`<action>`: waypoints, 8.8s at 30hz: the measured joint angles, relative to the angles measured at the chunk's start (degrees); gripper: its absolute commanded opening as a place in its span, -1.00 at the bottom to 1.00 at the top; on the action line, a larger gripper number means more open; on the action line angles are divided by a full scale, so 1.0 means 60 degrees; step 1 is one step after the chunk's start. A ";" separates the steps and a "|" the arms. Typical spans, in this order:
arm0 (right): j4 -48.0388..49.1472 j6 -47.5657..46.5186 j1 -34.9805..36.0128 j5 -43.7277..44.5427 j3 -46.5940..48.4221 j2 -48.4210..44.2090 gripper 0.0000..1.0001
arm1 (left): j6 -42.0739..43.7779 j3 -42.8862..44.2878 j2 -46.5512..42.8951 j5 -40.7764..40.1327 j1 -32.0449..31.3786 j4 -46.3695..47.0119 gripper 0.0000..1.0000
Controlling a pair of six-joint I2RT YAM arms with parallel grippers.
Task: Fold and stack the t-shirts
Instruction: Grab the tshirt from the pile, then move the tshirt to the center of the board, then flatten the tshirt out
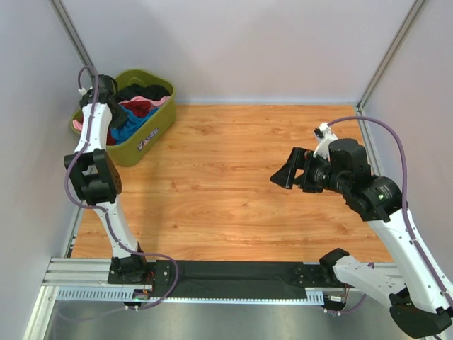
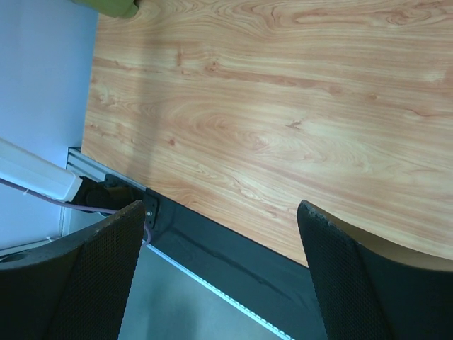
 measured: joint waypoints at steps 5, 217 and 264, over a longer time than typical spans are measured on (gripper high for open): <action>0.0004 -0.0106 0.0000 -0.0040 0.0306 0.0390 0.78 | 0.0080 0.0984 -0.0350 0.0062 -0.0259 -0.0331 -1.00; -0.2364 -0.0393 -0.3854 0.4269 -0.1198 0.1457 -0.99 | 0.0925 -0.6357 -0.5093 0.2881 -0.5122 -0.0856 0.06; -0.1570 -0.0692 -0.3854 0.6532 0.6473 0.2561 -0.99 | 0.1089 -0.0816 -0.7096 0.0321 -0.5978 -0.1355 -1.00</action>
